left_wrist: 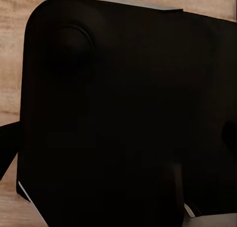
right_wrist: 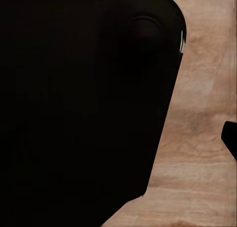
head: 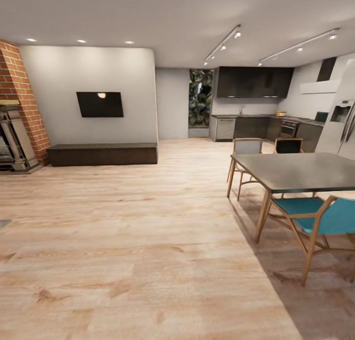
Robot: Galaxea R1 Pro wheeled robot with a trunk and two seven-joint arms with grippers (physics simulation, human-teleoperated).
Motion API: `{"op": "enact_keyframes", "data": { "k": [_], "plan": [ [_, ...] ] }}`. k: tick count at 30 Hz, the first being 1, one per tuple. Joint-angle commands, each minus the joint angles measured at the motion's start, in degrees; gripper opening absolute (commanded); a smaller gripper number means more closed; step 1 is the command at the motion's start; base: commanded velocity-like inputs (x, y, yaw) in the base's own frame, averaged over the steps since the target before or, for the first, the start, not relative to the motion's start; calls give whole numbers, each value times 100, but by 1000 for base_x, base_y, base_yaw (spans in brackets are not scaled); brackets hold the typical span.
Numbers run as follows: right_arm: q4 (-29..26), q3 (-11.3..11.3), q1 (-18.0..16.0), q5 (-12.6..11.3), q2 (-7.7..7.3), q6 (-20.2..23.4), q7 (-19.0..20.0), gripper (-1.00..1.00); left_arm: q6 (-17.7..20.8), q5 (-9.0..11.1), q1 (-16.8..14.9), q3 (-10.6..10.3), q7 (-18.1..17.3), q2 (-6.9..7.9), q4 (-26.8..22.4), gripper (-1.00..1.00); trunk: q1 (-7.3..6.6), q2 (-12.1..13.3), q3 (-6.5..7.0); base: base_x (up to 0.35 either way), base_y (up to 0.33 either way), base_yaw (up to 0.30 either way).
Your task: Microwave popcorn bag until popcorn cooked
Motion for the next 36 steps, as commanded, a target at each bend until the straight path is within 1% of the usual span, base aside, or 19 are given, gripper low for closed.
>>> {"op": "enact_keyframes", "data": {
  "k": [1, 6, 15, 26, 36],
  "plan": [
    [5, -1, 0, 38, -6, -23, -13, 100, -14, 25, -2, 32, 5, -2, 1, 100, 4, -2, -4, 325, 0, 246],
    [7, 2, 0, 26, -19, -27, -14, 100, -15, 23, -2, 32, 6, -3, 1, 100, 4, -2, -4, 325, 0, 204],
    [8, -21, 0, 8, -34, -27, -10, 100, -7, 23, -2, 32, 8, -11, 1, 100, 4, -2, -4, 325, 0, 7],
    [8, 2, 0, 57, 7, -27, -6, 100, 28, 14, -2, 26, 8, -11, 1, 100, 4, -2, -4, 325, 0, 0],
    [8, -14, 0, 27, -33, -65, -5, 100, 3, 22, -2, 32, 18, -3, -8, 100, 4, -2, -4, 326, 0, 0]
  ]
}}
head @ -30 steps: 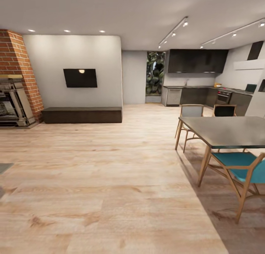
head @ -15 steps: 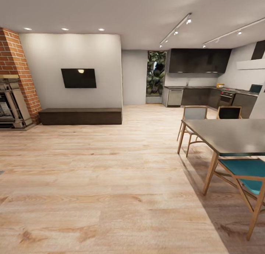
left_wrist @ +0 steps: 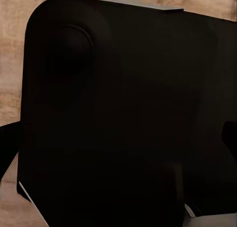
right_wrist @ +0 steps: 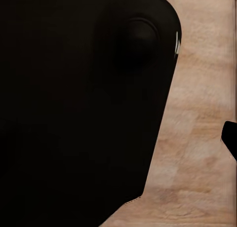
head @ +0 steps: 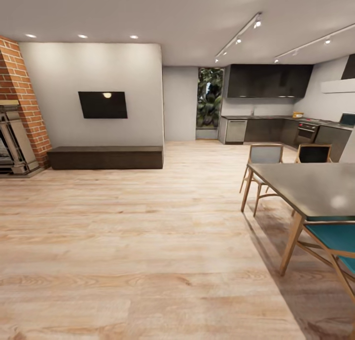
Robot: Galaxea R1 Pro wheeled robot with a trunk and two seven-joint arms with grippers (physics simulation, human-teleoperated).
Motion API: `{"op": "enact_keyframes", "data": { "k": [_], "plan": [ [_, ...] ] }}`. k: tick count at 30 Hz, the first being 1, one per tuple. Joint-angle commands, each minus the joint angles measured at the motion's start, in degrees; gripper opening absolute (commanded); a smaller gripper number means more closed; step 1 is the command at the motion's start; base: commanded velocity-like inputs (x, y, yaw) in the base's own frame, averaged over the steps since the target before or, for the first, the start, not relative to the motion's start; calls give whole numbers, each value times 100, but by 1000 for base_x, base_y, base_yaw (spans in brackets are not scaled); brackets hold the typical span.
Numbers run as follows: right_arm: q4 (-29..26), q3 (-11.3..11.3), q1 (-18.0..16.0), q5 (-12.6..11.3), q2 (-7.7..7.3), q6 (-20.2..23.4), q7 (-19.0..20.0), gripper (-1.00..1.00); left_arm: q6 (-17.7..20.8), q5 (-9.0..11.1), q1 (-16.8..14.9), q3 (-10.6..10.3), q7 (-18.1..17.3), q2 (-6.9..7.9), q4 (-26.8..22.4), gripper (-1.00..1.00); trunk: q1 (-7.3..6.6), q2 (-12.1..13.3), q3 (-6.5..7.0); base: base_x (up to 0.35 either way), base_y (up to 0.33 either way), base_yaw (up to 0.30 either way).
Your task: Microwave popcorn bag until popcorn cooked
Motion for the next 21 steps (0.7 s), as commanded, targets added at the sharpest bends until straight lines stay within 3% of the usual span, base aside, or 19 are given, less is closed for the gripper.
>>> {"op": "enact_keyframes", "data": {
  "k": [1, 21],
  "plan": [
    [4, -4, -1, 36, 0, -46, -12, 100, -19, 24, -2, 32, 8, -2, 2, 100, 3, -2, -4, 326, 0, 0],
    [4, 12, -1, 78, 34, -79, -12, 100, -55, 21, -2, 33, 15, -2, 2, 100, 3, -2, -4, 326, 0, 0]
  ]
}}
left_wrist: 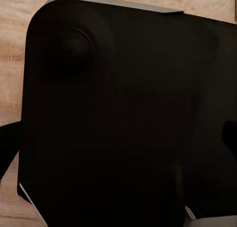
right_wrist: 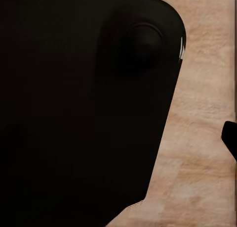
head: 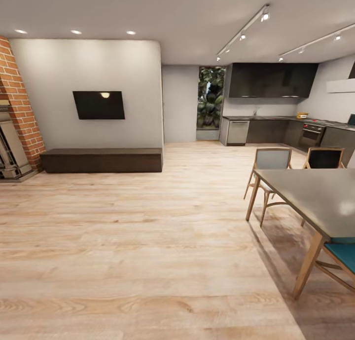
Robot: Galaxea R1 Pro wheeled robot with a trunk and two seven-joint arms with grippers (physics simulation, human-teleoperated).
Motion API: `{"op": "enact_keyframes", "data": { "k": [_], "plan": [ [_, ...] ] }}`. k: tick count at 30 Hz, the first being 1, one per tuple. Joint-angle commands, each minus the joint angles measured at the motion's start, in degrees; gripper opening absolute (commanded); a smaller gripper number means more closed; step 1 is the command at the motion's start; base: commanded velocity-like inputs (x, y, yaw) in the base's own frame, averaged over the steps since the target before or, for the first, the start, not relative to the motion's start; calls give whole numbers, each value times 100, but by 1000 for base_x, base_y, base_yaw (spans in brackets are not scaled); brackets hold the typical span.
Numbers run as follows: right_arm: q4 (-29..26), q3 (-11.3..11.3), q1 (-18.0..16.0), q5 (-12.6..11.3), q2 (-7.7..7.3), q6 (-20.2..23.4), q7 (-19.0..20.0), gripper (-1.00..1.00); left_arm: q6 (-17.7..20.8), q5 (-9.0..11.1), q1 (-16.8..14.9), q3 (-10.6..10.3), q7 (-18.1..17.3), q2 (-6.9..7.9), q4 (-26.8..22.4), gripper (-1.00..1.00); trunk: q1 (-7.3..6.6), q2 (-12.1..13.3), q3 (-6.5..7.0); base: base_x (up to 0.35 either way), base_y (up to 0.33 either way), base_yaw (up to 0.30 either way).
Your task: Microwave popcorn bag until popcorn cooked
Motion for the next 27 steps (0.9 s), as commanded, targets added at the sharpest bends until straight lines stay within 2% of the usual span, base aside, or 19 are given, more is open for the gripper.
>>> {"op": "enact_keyframes", "data": {
  "k": [1, 12, 18, 27],
  "plan": [
    [4, 3, -1, 47, 0, -20, -7, 100, -18, 19, -2, 32, 7, -2, 2, 100, 3, -2, -4, 326, 0, 0],
    [4, 8, -1, 52, -4, -21, -11, 100, -21, 16, -2, 32, 0, -2, 2, 100, 3, -2, -4, 326, 0, 0],
    [18, 6, -1, 28, -41, -272, -5, 100, -21, 24, -2, 32, 5, -9, 4, 100, 3, -2, -4, 326, 0, 0],
    [21, -22, -1, 3, -46, -295, -8, 100, 27, 22, -2, 32, 6, -11, 11, 100, 3, -2, -4, 326, 0, 0]
  ]
}}
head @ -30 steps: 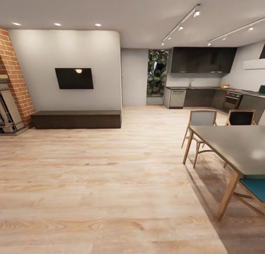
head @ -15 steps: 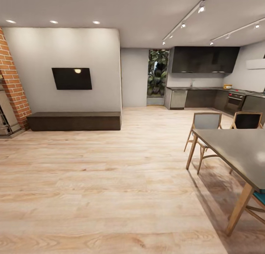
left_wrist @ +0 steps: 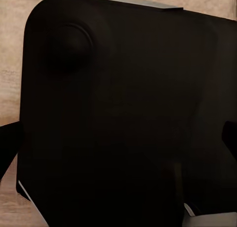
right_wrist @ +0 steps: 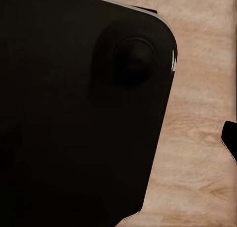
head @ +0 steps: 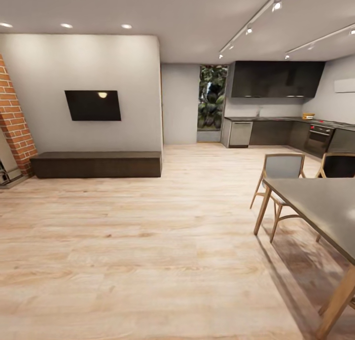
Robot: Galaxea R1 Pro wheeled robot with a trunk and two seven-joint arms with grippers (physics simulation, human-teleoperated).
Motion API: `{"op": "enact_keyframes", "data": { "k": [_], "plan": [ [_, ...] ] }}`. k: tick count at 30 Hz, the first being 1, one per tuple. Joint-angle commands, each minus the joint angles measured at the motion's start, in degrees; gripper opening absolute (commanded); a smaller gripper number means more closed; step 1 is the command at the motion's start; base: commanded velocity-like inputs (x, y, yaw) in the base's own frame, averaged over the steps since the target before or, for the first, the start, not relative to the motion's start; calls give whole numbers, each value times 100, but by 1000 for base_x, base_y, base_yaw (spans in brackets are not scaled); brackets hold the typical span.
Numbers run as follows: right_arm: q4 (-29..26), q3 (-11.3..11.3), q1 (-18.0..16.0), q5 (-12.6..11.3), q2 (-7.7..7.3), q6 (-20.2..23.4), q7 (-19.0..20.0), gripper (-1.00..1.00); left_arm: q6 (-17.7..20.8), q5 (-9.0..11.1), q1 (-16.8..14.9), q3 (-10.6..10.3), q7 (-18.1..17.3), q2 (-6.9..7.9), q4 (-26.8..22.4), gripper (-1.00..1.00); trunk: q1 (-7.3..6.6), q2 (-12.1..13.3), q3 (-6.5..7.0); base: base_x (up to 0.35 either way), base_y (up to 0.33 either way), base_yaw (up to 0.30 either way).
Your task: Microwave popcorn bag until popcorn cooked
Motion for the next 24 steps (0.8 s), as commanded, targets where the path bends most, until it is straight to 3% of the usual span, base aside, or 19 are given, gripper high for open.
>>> {"op": "enact_keyframes", "data": {
  "k": [1, 11, 13, 15, 18, 22, 24],
  "plan": [
    [5, -11, -2, 30, 1, -27, -13, 100, -14, 21, -2, 32, 7, -2, 2, 100, 3, -2, -4, 326, 0, 0],
    [5, -150, -2, -119, -11, -94, -15, 100, -41, 27, -2, 34, 8, 14, -7, 100, 3, -2, -4, 326, 0, 0],
    [5, -277, -2, -288, -31, -127, -15, 100, -50, 53, -2, 37, 11, 15, -13, 100, 3, -2, -4, 326, 0, 0],
    [5, -386, -2, -523, -41, -168, -15, 100, -54, 182, -2, 35, 9, 15, -15, 100, 3, -2, -4, 326, 0, 0],
    [5, -477, -2, -945, -50, -224, -15, 100, -55, 576, -2, 27, 10, 18, -16, 100, 3, -2, -4, 326, 0, 0],
    [-1, -480, -2, -1028, -50, -236, -15, 100, -74, 717, -2, 21, 27, 22, -16, 100, 3, -2, -4, 326, 0, 0],
    [-1, -473, -2, -1026, -50, -238, -15, 100, -91, 732, -2, 21, 236, 16, -16, 100, 3, -2, -4, 326, 0, 0]
  ]
}}
